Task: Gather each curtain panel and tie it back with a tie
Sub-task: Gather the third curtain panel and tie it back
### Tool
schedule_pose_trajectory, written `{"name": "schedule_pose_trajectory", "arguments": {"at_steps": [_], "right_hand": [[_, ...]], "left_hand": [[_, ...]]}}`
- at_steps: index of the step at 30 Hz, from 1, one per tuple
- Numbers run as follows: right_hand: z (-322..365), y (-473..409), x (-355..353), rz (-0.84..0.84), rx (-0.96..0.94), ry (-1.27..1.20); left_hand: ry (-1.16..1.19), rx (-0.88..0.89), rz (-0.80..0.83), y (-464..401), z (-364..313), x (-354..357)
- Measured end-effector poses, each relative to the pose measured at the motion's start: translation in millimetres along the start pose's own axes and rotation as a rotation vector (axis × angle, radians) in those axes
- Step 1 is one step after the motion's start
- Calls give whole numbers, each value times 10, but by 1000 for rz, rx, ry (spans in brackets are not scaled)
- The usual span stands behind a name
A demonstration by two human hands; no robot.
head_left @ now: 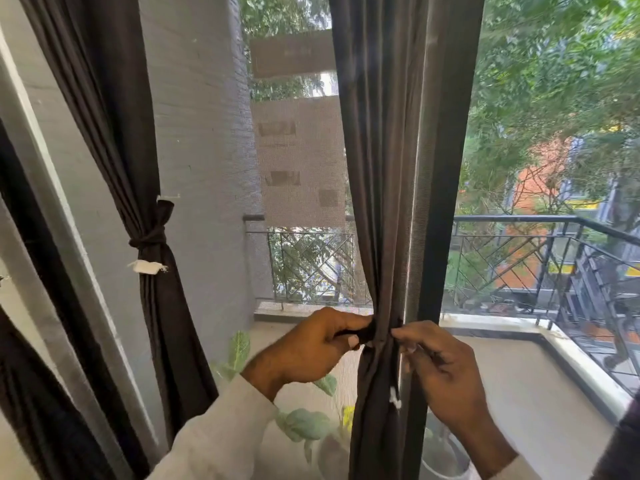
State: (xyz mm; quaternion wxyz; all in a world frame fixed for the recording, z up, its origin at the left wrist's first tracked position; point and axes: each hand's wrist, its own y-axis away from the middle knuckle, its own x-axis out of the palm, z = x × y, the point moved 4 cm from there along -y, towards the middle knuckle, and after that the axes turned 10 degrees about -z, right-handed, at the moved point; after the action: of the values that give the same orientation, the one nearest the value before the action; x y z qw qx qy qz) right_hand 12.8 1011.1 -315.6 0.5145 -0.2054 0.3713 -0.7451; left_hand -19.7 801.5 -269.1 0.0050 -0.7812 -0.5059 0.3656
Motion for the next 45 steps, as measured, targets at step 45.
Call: {"name": "schedule_pose_trajectory", "arguments": {"at_steps": [45], "right_hand": [[400, 390, 123, 56, 146, -238]], "left_hand": [[-248, 401, -382, -263, -779, -239]]}}
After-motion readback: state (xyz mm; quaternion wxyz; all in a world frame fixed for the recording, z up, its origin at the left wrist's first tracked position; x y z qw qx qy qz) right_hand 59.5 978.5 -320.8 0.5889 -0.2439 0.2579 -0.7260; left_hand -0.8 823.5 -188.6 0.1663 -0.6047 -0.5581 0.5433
